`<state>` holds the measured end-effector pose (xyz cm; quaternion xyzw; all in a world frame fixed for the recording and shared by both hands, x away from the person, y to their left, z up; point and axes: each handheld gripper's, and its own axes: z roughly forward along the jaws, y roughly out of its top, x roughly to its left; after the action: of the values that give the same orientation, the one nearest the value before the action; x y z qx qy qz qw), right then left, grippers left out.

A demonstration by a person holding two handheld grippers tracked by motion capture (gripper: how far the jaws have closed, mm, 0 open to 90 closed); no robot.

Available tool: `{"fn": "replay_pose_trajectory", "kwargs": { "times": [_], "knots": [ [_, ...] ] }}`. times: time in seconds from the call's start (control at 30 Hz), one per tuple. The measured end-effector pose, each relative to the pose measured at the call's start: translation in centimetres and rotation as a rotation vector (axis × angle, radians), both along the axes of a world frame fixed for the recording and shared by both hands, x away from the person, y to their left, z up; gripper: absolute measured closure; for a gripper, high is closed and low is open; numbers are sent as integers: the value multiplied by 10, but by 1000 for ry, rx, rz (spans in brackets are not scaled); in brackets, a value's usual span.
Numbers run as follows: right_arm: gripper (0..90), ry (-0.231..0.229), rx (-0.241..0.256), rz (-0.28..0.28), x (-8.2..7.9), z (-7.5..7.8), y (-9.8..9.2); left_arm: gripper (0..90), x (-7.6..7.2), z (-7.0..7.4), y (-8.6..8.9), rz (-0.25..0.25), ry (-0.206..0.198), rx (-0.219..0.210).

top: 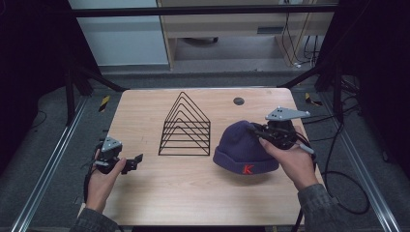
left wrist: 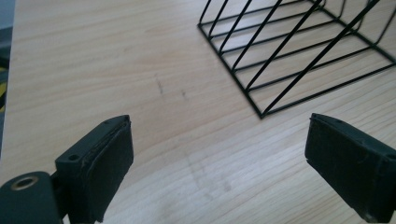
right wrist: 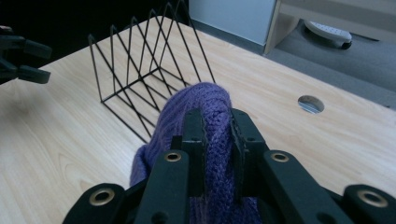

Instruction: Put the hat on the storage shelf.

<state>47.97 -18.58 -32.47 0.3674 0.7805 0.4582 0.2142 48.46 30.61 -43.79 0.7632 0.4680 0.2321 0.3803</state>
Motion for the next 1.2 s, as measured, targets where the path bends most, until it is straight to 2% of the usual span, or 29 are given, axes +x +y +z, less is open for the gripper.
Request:
{"fn": "replay_pose_trajectory", "kwargs": {
  "times": [0.2, 0.3, 0.47, 0.6, 0.77, 0.87, 1.03, 1.2],
  "knots": [
    [783, -14, -12, -1, 11, 13, 6, 71, 2, 24, -13, -59, -28, -14],
    [783, -21, -1, -4, 15, 20, 9, 69, 4, 41, -18, -82, -35, -13],
    [783, -37, -5, -10, 20, 34, 13, 68, 13, 67, -28, -135, -40, -10],
    [783, -48, -2, -17, 24, 43, 16, 67, 20, 82, -36, -166, -43, 0],
    [783, -54, -13, -21, 31, 55, 21, 64, 25, 93, -45, -204, -42, 1],
    [782, -64, -18, -21, 32, 61, 24, 62, 22, 99, -49, -233, -44, 3],
    [782, -76, -5, -25, 34, 67, 24, 61, 16, 107, -53, -249, -55, 6],
    [782, -86, -2, -30, 37, 79, 27, 61, 18, 114, -63, -276, -52, 22]
  ]
}}
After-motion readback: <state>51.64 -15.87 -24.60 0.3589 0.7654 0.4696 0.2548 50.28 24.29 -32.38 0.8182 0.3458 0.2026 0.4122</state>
